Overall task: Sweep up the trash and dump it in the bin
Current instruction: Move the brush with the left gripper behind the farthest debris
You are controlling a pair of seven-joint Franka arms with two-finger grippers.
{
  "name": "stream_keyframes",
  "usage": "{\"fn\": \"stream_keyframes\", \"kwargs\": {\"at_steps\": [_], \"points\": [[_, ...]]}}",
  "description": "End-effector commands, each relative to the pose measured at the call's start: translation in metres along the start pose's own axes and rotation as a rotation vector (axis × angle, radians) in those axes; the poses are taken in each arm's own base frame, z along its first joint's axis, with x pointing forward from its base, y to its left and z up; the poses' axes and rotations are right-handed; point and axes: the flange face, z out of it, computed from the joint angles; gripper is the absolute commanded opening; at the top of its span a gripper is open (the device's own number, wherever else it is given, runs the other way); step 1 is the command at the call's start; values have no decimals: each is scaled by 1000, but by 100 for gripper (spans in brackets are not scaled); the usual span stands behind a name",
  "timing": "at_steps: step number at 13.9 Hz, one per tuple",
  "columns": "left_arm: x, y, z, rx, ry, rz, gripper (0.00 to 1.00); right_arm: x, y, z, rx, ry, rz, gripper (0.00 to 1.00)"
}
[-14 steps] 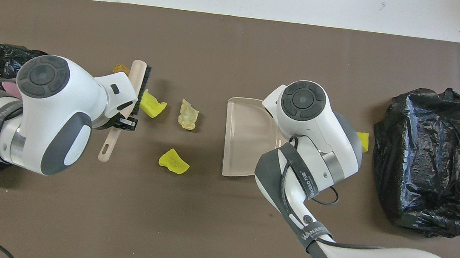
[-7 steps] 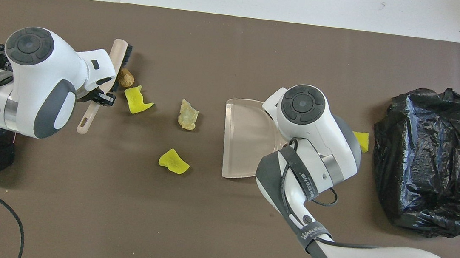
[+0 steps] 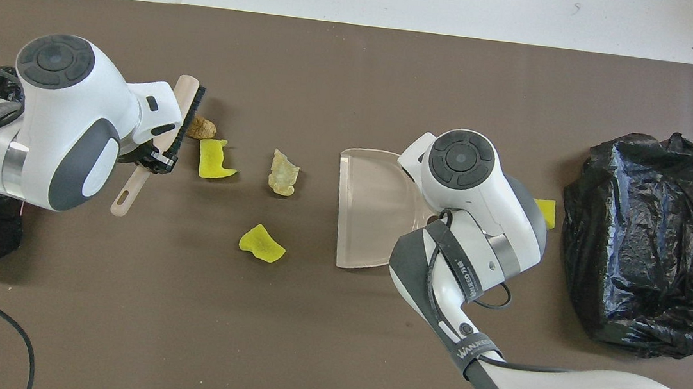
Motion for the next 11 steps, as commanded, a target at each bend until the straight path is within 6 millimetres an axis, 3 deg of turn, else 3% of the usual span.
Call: {"fn": "stream_keyframes", "kwargs": {"at_steps": [1,2,3,5,8,11], "points": [[5,-20,-17,25,60,23,0,-6,-3,3,-13,-6,-35,0],[8,-37,-13,28,93,22,0,-7,-2,3,-14,-6,-33,0],[13,-56,9,29,92,13,0,-7,-2,3,-14,-6,-33,0],[24,-66,33,37,83,16,0,-5,-3,5,-10,-7,-34,0],[6,-47,44,16,-19,37,0,-4,-4,7,-18,-8,-42,0],[-17,-2,47,0,-115,82,0,-5,-4,7,-19,-10,-42,0]]}}
